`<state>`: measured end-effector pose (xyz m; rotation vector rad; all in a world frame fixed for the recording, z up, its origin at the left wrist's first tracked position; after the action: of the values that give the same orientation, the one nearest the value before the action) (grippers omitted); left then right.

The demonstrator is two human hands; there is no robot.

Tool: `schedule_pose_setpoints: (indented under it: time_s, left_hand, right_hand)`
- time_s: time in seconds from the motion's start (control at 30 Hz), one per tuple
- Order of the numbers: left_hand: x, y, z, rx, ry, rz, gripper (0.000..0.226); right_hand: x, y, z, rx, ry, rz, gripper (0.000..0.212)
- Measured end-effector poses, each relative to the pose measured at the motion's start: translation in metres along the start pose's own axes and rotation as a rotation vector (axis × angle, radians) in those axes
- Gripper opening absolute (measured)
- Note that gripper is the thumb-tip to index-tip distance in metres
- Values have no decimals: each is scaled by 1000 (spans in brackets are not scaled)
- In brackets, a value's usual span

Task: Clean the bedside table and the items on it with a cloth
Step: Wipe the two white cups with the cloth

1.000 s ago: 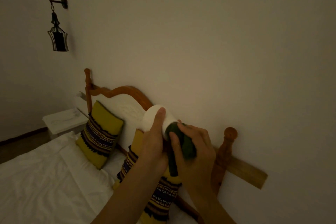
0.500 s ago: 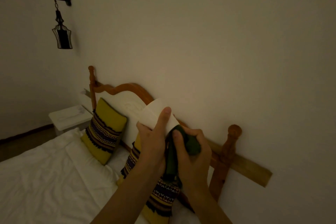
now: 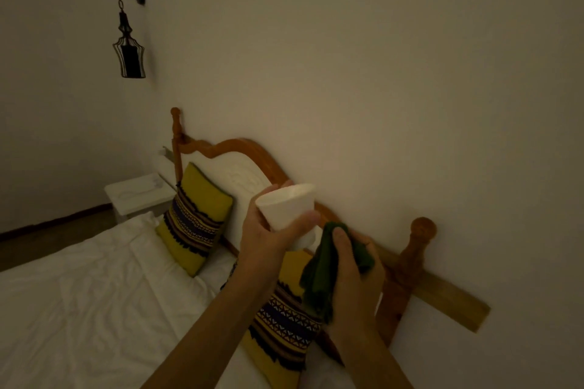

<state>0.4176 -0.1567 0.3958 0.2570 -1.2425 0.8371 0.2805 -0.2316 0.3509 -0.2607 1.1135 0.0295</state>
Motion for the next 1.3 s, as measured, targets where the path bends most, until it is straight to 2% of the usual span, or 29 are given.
schedule_pose_setpoints:
  time_s: [0.1,0.23,0.3,0.4,0.47,0.57,0.8,0.93,1.07,1.17,1.23,1.27,1.3]
  left_hand:
    - [10,6,-2,-122,-184,119,89]
    - [13,16,10,-260,-289,191,89]
    - [12,20,16,-337,-324,205,90]
    - [6,26,22,-424,-385,203,87]
    - [1,25,19,-389,-379,173,83]
    - [-4,19,2,-293,-414,166,80]
    - [-19,35,-28,-393,-584,143,82]
    - [-31,46,-48,-365,-615,124,87]
    - [-47,51,-88,-312,-641,31,95]
    - [-64,56,-128,-236,-704,-36,95]
    - [-81,60,-158,-183,-757,-93,90]
    - [-91,63,-174,-156,-783,-112,86]
    - [-100,66,-187,-134,-800,-120,82]
  right_hand:
    - [-16,-10,0,-64,21,-66,37]
    - [-32,-17,9,-156,66,-153,13]
    - [-34,-23,10,-164,19,-98,14]
    - [-28,-27,10,-185,-105,70,32]
    - [-21,-24,8,-174,-43,68,28]
    - [-6,-9,-1,-124,65,7,10]
    - [16,4,-3,-60,91,118,13]
    - [37,18,9,-14,140,175,19]
    - [86,46,21,-29,132,359,23]
    - [127,66,35,-92,136,496,10]
    - [160,78,43,-99,139,601,11]
    - [180,85,46,-89,124,695,17]
    - [200,92,47,-92,103,796,32]
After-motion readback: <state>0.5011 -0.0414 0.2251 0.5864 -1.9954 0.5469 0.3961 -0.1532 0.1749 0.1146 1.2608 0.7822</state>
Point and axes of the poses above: each hand's wrist, its own y-axis away from the middle knuckle, its own z-axis out of the palm, x = y × z, the point moved 7 cm from there along -y, towards the middle knuckle
